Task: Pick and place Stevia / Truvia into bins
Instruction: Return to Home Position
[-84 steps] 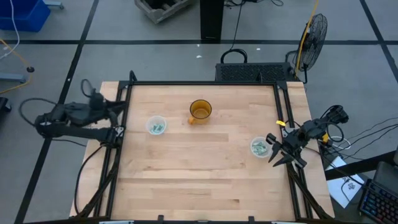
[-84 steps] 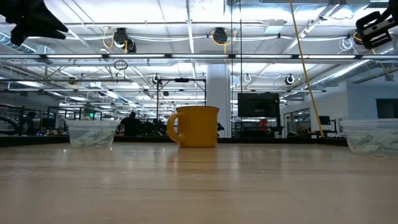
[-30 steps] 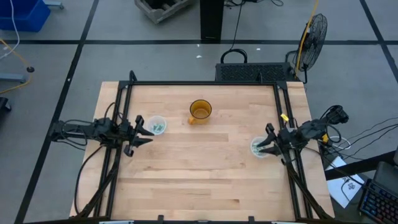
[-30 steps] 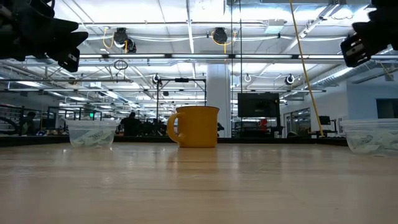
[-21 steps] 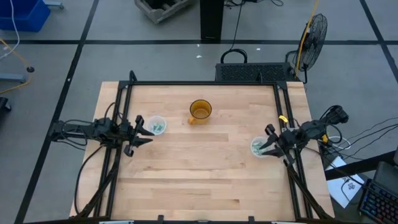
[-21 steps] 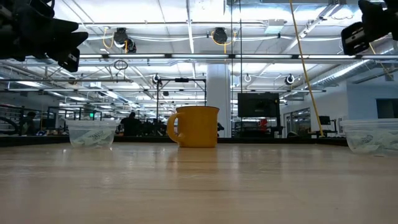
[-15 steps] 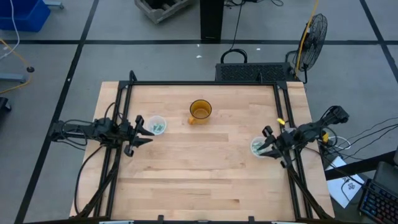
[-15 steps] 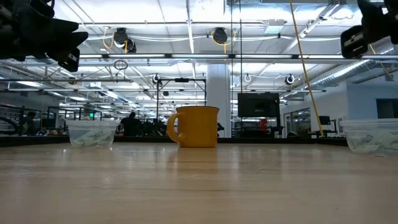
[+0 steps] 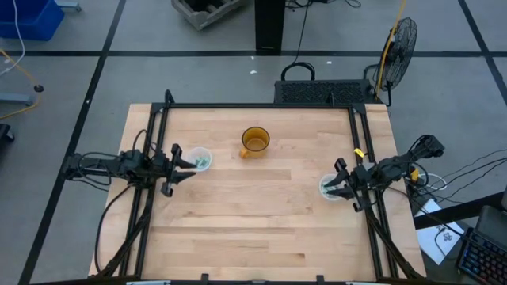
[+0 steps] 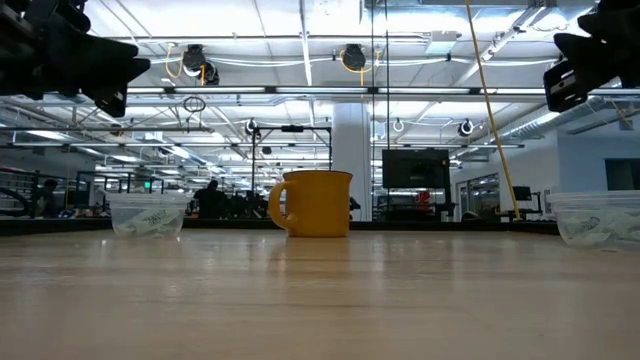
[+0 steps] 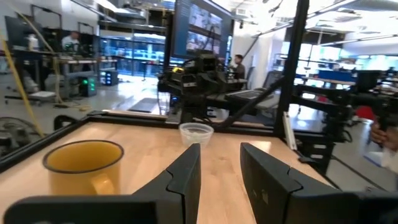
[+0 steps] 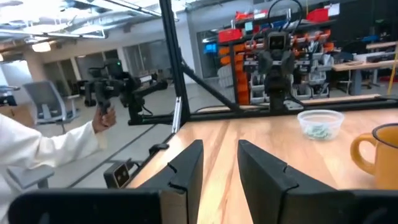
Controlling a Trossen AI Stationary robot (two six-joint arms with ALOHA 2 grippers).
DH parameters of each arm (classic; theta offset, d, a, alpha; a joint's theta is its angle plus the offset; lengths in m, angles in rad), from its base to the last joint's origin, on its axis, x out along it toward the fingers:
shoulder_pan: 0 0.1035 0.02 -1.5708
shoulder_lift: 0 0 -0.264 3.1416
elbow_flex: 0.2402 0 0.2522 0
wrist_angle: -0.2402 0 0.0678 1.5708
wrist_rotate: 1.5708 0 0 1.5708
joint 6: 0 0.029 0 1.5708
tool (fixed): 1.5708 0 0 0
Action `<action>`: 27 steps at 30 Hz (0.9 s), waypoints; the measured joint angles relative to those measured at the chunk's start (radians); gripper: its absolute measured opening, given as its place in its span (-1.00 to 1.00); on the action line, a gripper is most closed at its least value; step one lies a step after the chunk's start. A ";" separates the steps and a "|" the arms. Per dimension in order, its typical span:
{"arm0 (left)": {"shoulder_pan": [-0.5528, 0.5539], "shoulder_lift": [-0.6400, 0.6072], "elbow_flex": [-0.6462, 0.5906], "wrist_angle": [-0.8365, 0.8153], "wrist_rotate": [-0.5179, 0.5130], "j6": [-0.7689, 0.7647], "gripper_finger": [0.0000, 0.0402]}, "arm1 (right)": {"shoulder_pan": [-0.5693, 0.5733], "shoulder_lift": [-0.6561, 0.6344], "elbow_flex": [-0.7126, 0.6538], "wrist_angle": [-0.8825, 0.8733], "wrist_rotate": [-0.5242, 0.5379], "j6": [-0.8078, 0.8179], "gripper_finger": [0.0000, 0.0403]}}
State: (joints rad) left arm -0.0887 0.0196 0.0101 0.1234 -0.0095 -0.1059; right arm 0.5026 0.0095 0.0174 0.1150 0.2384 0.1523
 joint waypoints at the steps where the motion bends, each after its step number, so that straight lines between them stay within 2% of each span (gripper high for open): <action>1: 0.000 0.000 0.000 0.000 -0.008 0.003 -0.41 | 0.000 -0.001 0.000 -0.002 -0.002 -0.001 -0.53; 7: 0.000 0.000 0.000 0.000 -0.028 0.006 -0.41 | -0.001 0.009 -0.001 -0.051 -0.022 -0.008 -0.53; 13: 0.000 0.000 0.000 0.001 -0.028 0.003 -0.41 | -0.002 0.034 -0.001 -0.059 -0.032 -0.132 -0.53; 27: 0.000 0.000 0.000 0.001 -0.028 -0.003 -0.41 | -0.002 0.037 -0.002 -0.022 -0.030 -0.086 -0.53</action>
State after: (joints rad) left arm -0.0887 0.0196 0.0101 0.1242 -0.0376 -0.1089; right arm 0.5007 0.0467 0.0151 0.0929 0.2085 0.0662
